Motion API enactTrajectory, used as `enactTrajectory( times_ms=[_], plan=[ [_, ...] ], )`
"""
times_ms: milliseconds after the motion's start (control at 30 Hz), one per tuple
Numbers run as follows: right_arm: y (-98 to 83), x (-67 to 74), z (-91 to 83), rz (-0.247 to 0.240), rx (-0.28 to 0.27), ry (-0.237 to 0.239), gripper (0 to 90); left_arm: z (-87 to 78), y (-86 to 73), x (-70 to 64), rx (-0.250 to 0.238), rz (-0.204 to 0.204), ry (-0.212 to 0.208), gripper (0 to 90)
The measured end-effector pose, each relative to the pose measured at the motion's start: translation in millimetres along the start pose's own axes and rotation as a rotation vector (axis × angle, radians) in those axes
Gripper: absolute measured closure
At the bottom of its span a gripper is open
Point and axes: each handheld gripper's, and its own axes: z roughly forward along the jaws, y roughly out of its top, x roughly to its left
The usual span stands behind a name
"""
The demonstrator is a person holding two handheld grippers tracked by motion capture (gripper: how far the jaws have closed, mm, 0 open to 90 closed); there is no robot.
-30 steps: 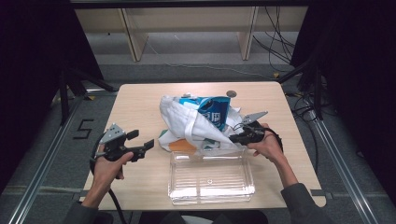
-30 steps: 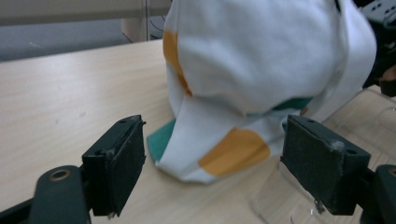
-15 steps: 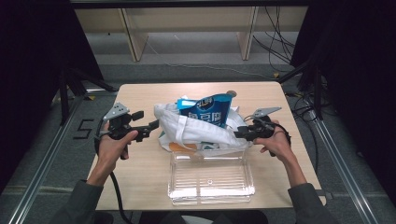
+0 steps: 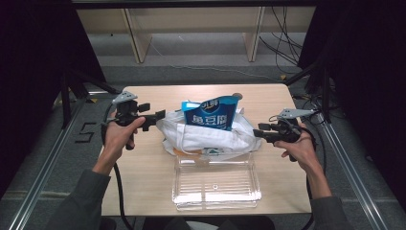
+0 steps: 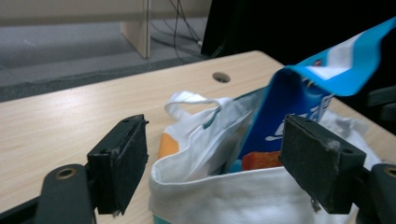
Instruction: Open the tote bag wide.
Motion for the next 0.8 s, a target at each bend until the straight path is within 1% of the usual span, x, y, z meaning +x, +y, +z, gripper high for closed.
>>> enactTrajectory(
  times_ms=[33, 67, 100, 133, 167, 200, 233, 267, 300, 333, 367, 400, 433, 467, 500, 533, 567, 600, 633, 667, 700, 733, 767, 800],
  plan=[
    [-0.9, 0.3, 0.1, -0.011, 0.001, 0.001, 59.0, 5.1, -0.4, 3.3, 0.016, -0.004, 0.009, 22.4],
    [-1.1, -0.5, -0.4, -0.037, 0.008, -0.018, 59.0, 10.9, -1.4, 6.7, 0.021, -0.009, 0.013, 22.6],
    [-2.4, 2.0, 0.2, -0.01, 0.011, -0.016, 59.1, 15.9, -2.3, 9.9, 0.04, -0.009, 0.016, 23.4],
    [-3.0, 2.9, 0.4, -0.003, 0.013, -0.019, 59.1, 20.4, -3.4, 12.6, 0.061, -0.014, 0.017, 24.4],
    [-3.1, 1.5, 0.1, -0.02, 0.025, -0.012, 59.1, 24.8, -4.9, 15.3, 0.081, -0.017, 0.013, 25.7],
    [-3.6, 1.7, 0.0, -0.018, 0.024, -0.015, 59.0, 28.2, -6.2, 18.7, 0.113, -0.003, 0.007, 26.3],
    [-3.8, 0.8, -0.5, -0.027, 0.026, -0.018, 59.0, 32.1, -7.8, 19.4, 0.108, -0.025, 0.002, 26.7],
    [-4.3, 1.6, -0.5, -0.014, 0.028, -0.014, 59.0, 35.9, -10.1, 23.1, 0.131, -0.026, -0.002, 27.8],
    [-4.7, 0.9, -0.6, -0.015, 0.028, -0.009, 59.0, 40.2, -12.6, 24.3, 0.13, -0.045, -0.001, 28.8],
    [-4.7, 0.9, -0.6, -0.015, 0.028, -0.009, 59.0, 40.2, -12.6, 24.3, 0.13, -0.045, -0.001, 30.9],
    [-6.0, 0.0, 0.3, -0.022, 0.007, -0.028, 59.0, 46.2, -18.0, 29.2, 0.174, -0.044, -0.027, 35.2],
    [-5.8, -0.9, -0.9, -0.029, 0.018, -0.028, 59.1, 49.7, -21.7, 29.2, 0.179, -0.039, -0.036, 43.2],
    [-6.5, 1.0, -1.0, -0.001, 0.026, -0.022, 59.1, 51.3, -24.4, 29.7, 0.189, -0.015, -0.035, 51.2],
    [-6.8, 0.9, -1.0, -0.001, 0.025, -0.023, 59.2, 53.7, -28.5, 30.4, 0.214, 0.016, -0.031, 55.1],
    [-6.6, 0.6, -1.6, -0.001, 0.035, -0.014, 59.3, 55.6, -31.8, 30.6, 0.221, 0.044, -0.018, 61.5],
    [-6.8, 0.3, -1.3, -0.002, 0.034, -0.008, 59.3, 57.3, -35.1, 31.3, 0.229, 0.064, -0.007, 67.0],
    [-7.5, 0.0, -0.4, -0.011, 0.022, -0.024, 59.3, 59.8, -38.9, 32.2, 0.235, 0.077, -0.004, 70.8],
    [-7.8, 0.0, 0.2, -0.011, 0.015, -0.028, 59.4, 62.6, -42.9, 33.4, 0.234, 0.094, 0.005, 73.5],
    [-7.8, 0.1, 0.1, -0.007, 0.024, -0.021, 59.4, 64.8, -46.7, 35.3, 0.24, 0.11, 0.015, 75.6],
    [-7.7, -0.3, -0.2, -0.01, 0.031, -0.021, 59.5, 67.7, -50.8, 36.4, 0.234, 0.115, 0.025, 76.7],
    [-8.1, -0.1, 0.3, -0.01, 0.025, -0.028, 59.6, 71.0, -54.9, 37.7, 0.225, 0.125, 0.033, 77.6],
    [-8.2, -0.5, -0.1, -0.012, 0.027, -0.03, 59.7, 73.8, -58.4, 39.3, 0.229, 0.14, 0.039, 78.2],
    [-7.9, -2.5, -0.1, -0.036, 0.025, -0.032, 59.7, 76.7, -61.3, 39.2, 0.228, 0.138, 0.047, 78.6],
    [-7.9, -3.4, -0.4, -0.047, 0.024, -0.036, 59.7, 76.7, -61.3, 39.2, 0.228, 0.138, 0.047, 78.9]
  ],
)
